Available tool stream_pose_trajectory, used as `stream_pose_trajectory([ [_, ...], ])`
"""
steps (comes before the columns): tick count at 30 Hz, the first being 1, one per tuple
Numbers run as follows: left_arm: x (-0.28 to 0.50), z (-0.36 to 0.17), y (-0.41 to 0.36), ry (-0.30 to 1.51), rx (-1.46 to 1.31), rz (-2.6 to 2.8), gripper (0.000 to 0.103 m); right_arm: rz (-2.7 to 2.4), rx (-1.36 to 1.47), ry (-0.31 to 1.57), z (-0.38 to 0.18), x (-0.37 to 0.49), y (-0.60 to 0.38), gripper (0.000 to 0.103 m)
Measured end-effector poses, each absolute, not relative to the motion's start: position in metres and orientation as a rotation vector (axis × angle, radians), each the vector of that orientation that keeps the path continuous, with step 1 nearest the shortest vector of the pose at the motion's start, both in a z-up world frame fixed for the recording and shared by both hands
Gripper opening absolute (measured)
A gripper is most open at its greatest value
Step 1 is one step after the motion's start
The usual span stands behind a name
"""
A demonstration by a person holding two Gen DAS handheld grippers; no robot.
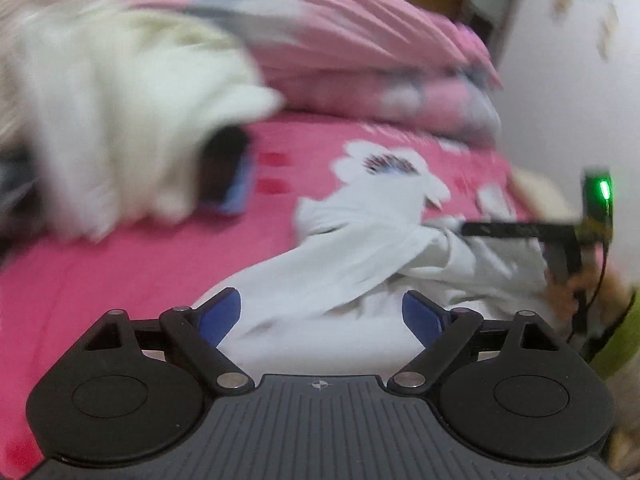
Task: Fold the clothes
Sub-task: 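Open both grippers and lay the shirt flatter on the bed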
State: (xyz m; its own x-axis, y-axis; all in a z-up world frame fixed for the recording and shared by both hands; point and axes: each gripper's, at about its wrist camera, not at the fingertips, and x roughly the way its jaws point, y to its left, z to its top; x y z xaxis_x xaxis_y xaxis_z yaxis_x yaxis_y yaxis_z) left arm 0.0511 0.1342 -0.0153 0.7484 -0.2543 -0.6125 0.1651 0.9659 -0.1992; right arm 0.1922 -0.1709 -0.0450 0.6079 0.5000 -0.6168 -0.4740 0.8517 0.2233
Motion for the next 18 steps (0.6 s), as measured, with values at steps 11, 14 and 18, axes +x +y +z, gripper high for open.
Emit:
stream_pose_trajectory([
  [11, 0.129, -0.033, 0.042, 0.652, 0.101, -0.310, 0.071, 0.523, 0.310, 0.718, -0.051, 0.191, -0.228, 0.009],
  [14, 0.136, -0.040, 0.024, 0.647, 0.170, -0.333, 0.071, 0.503, 0.410, 0.661, -0.041, 0.166, -0.265, 0.009],
  [18, 0.139, -0.050, 0.005, 0.654, 0.281, -0.332, 0.068, 0.522, 0.545, 0.616, -0.037, 0.129, -0.307, 0.009],
])
